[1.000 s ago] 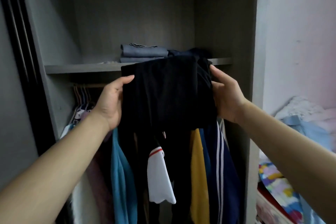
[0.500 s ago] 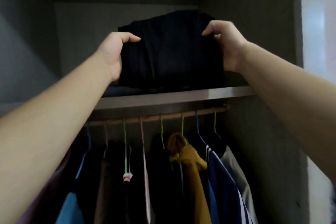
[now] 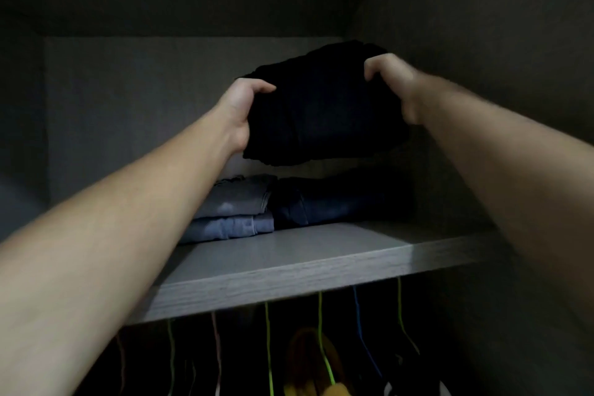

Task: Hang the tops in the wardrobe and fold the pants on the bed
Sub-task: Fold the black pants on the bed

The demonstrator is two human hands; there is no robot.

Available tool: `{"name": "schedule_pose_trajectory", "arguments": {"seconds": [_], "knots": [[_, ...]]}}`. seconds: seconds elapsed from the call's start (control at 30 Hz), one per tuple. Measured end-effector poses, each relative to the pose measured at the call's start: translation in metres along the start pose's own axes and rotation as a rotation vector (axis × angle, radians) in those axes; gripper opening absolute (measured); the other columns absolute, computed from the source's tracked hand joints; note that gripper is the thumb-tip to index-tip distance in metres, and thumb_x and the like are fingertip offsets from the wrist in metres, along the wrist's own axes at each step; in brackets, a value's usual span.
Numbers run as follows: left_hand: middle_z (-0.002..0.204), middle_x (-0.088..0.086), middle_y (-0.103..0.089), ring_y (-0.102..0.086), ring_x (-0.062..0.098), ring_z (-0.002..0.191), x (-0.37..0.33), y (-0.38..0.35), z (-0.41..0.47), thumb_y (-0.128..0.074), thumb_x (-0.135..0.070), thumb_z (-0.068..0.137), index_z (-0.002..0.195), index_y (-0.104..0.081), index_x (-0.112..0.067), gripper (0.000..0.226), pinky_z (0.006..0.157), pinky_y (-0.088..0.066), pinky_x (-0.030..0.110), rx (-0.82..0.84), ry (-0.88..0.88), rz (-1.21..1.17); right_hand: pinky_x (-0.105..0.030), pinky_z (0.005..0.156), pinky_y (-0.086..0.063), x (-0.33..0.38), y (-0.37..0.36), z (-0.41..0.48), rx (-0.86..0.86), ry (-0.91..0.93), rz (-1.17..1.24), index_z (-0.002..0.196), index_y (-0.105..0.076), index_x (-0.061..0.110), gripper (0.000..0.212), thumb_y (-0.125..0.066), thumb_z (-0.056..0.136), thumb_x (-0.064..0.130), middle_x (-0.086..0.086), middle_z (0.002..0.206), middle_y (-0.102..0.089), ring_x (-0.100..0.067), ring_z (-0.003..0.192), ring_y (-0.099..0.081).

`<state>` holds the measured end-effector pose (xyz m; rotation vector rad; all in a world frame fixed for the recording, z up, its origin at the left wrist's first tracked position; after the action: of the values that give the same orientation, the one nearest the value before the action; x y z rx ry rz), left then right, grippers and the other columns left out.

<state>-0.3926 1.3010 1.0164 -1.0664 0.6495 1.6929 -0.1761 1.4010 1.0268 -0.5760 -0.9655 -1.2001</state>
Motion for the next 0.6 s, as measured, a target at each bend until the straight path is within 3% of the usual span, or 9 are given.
{"name": "schedule_pose_trajectory", "arguments": {"seconds": [0.1,0.17,0.23,0.33,0.43,0.5,0.53,0.6], "knots": [[0.097,0.011,-0.072,-0.070,0.028,0.081,0.003,-0.003,0.025,-0.058,-0.025,0.091,0.108,-0.068,-0.011,0.025,0.060,-0.060,0.037,0.019,0.040,0.015,-0.030,0.051,-0.056,-0.004,0.003,0.022,-0.033,-0.005,0.031,0.101,-0.065,0.021,0.027,-0.060,0.077,0.032,-0.004,0.090,-0.071,-0.023,0.070,-0.067],[0.085,0.012,-0.071,-0.071,0.025,0.067,0.014,0.001,0.036,-0.051,-0.027,0.099,0.101,-0.064,-0.008,0.023,0.052,-0.060,0.035,0.032,0.148,0.150,-0.030,0.058,-0.056,-0.019,0.002,0.038,-0.067,-0.019,-0.077,0.117,-0.064,0.016,0.036,-0.062,0.089,0.038,-0.009,0.108,-0.070,-0.024,0.077,-0.068],[0.070,0.011,-0.069,-0.068,0.021,0.055,0.038,0.007,0.043,-0.041,-0.027,0.105,0.092,-0.059,-0.008,0.029,0.045,-0.057,0.033,0.060,0.299,0.339,-0.036,0.079,-0.055,-0.043,-0.001,0.049,-0.053,-0.066,-0.406,0.138,-0.053,0.006,0.054,-0.058,0.098,0.042,-0.011,0.127,-0.063,-0.029,0.091,-0.066],[0.076,0.010,-0.062,-0.063,0.019,0.063,0.067,0.015,0.049,-0.036,-0.023,0.107,0.090,-0.053,-0.008,0.028,0.046,-0.056,0.033,0.090,0.432,0.406,-0.038,0.116,-0.033,-0.073,-0.008,0.053,0.071,-0.139,-0.945,0.154,-0.032,0.004,0.069,-0.044,0.103,0.049,-0.012,0.159,-0.034,-0.032,0.138,-0.043],[0.063,0.008,-0.063,-0.063,0.017,0.055,0.070,0.016,0.053,-0.037,-0.023,0.106,0.085,-0.053,-0.009,0.030,0.055,-0.058,0.031,0.139,0.450,0.385,-0.036,0.115,-0.033,-0.086,-0.019,0.055,0.045,-0.117,-0.991,0.153,-0.034,0.003,0.072,-0.043,0.102,0.053,-0.016,0.158,-0.035,-0.033,0.140,-0.041],[0.079,0.010,-0.067,-0.067,0.020,0.070,0.067,0.014,0.053,-0.042,-0.029,0.104,0.087,-0.052,-0.008,0.028,0.074,-0.059,0.035,0.143,0.420,0.462,-0.033,0.107,-0.037,-0.091,-0.025,0.059,0.003,-0.096,-1.011,0.149,-0.038,-0.002,0.073,-0.043,0.102,0.053,-0.021,0.154,-0.040,-0.036,0.137,-0.044],[0.085,0.009,-0.069,-0.069,0.019,0.072,0.064,0.012,0.052,-0.045,-0.034,0.103,0.091,-0.055,-0.010,0.029,0.075,-0.060,0.033,0.169,0.392,0.565,-0.032,0.105,-0.039,-0.092,-0.025,0.062,-0.008,-0.075,-1.033,0.148,-0.039,-0.003,0.072,-0.043,0.102,0.052,-0.022,0.153,-0.041,-0.037,0.135,-0.046],[0.083,-0.003,-0.074,-0.071,0.009,0.066,0.059,0.006,0.042,-0.055,-0.049,0.096,0.102,-0.061,-0.017,0.033,0.055,-0.057,0.021,0.302,0.337,0.803,-0.031,0.103,-0.040,-0.088,-0.021,0.066,-0.019,0.004,-1.048,0.147,-0.042,-0.001,0.071,-0.047,0.100,0.053,-0.022,0.151,-0.043,-0.036,0.133,-0.048]]}}
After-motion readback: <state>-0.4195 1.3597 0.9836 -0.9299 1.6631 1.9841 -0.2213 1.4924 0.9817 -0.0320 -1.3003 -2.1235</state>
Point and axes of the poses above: each hand's wrist, its own z-axis towards the middle knuckle, its own y-axis out of the back of the hand, x = y × z, the point moved 1 cm from there along z, towards the middle knuckle
